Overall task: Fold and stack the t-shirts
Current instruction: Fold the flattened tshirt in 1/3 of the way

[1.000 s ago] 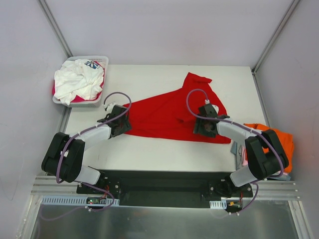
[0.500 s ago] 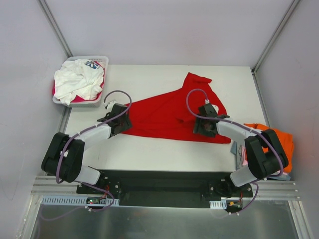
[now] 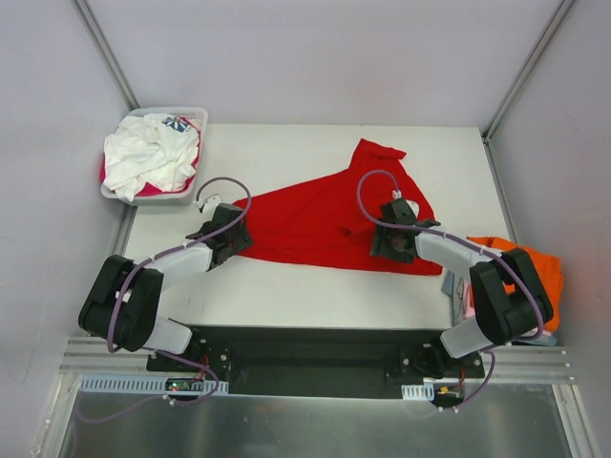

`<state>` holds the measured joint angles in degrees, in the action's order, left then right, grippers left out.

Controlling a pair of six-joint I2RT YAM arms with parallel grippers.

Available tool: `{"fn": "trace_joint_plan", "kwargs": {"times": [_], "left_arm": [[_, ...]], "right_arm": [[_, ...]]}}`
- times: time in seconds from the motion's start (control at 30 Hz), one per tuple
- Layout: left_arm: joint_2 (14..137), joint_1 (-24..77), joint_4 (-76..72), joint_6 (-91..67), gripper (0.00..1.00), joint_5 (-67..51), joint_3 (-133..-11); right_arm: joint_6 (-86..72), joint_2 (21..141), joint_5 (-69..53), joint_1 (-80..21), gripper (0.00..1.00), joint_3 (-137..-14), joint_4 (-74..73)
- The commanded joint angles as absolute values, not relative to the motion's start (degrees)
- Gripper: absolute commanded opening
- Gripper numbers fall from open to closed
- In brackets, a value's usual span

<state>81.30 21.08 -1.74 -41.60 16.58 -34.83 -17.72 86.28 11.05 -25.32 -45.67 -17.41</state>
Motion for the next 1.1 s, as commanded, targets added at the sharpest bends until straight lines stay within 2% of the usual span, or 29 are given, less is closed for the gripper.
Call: {"fn": "trace_joint_plan", "kwargs": {"times": [0.0,0.27,0.43,0.83,0.93,1.07], "left_arm": [[80.3,21.5,3.2,-43.9,0.57,15.6,-31.0],[78.5,21.6,4.7,-45.1,0.57,13.2,-29.7],[76.6,21.6,6.7,-45.9,0.57,12.9,-28.3],[69.8,25.9,13.8,-51.5,0.56,12.6,-25.0],[65.6,26.6,15.5,-50.2,0.55,13.2,-27.0],[62.9,26.5,16.8,-46.7,0.57,15.7,-35.6]], "right_arm": [[-16.3,83.3,13.7,-25.2,0.66,-49.5,-20.5],[-16.5,90.2,11.9,-25.5,0.66,-50.1,-20.0],[-18.6,86.3,10.9,-26.4,0.66,-43.6,-20.4],[-19.7,78.7,11.3,-27.2,0.66,-38.6,-26.1],[-19.5,76.5,12.8,-27.1,0.66,-41.4,-28.1],[-17.5,74.0,15.0,-27.2,0.67,-50.9,-30.3]]}}
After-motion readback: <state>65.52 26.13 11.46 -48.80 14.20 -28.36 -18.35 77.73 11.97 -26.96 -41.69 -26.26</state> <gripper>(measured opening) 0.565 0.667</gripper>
